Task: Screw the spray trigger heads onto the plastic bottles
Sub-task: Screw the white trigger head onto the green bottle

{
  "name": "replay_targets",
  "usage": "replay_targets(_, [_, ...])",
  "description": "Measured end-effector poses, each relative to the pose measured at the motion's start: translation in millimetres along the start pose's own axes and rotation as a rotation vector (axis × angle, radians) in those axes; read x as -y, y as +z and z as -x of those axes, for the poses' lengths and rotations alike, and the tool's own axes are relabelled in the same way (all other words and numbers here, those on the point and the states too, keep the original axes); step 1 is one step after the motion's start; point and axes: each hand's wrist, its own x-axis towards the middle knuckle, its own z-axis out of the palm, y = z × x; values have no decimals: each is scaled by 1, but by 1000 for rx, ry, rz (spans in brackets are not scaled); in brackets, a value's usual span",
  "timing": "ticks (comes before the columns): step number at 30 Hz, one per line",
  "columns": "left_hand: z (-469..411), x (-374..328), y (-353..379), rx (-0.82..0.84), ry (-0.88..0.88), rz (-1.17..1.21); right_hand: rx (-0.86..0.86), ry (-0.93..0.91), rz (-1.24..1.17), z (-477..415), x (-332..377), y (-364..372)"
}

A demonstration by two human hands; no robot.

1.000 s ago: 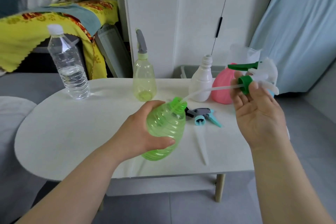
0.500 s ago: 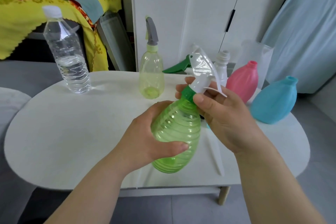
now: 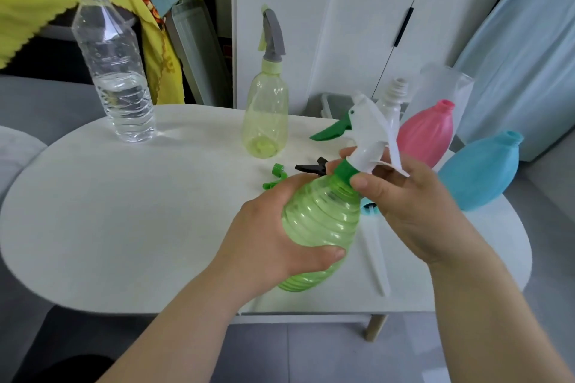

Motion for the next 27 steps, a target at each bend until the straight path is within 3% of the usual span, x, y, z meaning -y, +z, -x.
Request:
replay_targets(5, [1,4,8,-52,-7,-27,-253,-32,195,-2,-13,21])
replay_targets(7, [1,4,11,-63,-12,-15,-276,-41,250,-2,-18,27])
replay_targets(10, [0,5,12,-76,-9,17,-172,-60,276,1,-23,31])
replay_targets(15, [-2,8,8,-74,2,45,35,-63,61,7,-15,20])
replay_targets(19, [-1,10,11,-77,-2,28,-210,-68,-3,5,-20,21])
replay_targets(23, [0,11,14,-82,-16,-3,-466,-68,235,4,-29,34])
replay_targets(25, [1,8,14,-66,3,-8,-432,-84,236,4,-29,35])
replay_targets(27, [0,7,13,-66,10,-6,-285,-90,182,6,-26,34])
